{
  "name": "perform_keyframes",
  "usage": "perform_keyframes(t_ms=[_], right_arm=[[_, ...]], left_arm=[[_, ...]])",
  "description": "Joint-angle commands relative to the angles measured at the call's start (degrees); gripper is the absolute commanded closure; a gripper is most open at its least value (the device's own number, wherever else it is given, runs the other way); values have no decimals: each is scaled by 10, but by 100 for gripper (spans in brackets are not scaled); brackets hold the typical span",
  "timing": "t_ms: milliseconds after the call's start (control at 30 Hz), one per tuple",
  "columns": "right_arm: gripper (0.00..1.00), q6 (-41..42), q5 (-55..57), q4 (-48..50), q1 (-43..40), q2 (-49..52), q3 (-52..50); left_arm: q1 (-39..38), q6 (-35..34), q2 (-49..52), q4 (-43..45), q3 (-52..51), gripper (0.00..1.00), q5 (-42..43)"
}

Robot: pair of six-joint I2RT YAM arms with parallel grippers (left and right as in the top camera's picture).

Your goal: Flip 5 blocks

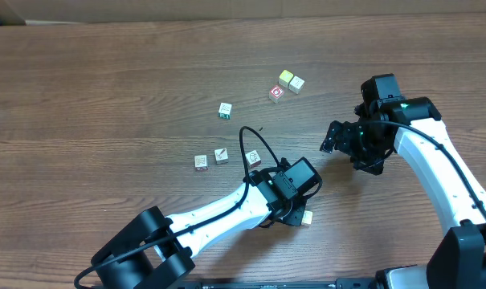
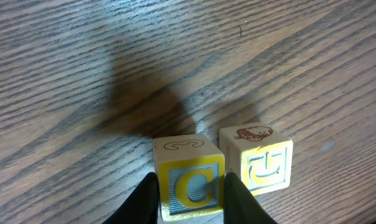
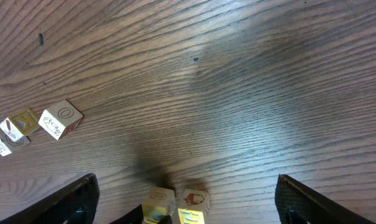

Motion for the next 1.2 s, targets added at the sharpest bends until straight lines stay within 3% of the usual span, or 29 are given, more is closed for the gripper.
perform_keyframes(t_ms=[0, 467, 767, 1000, 1167], right_arm=[[9, -4, -1, 2, 0, -1, 12], [8, -5, -1, 2, 0, -1, 12], [8, -4, -1, 2, 0, -1, 12], [8, -5, -1, 2, 0, -1, 12], [8, -4, -1, 2, 0, -1, 12]], left_arm=[[0, -3, -3, 3, -4, 74, -11], [0, -3, 10, 6, -4, 71, -11], [20, -3, 16, -9, -4, 83, -23], [23, -4, 16, -11, -4, 89, 9], [23, -42, 16, -16, -4, 89, 12]])
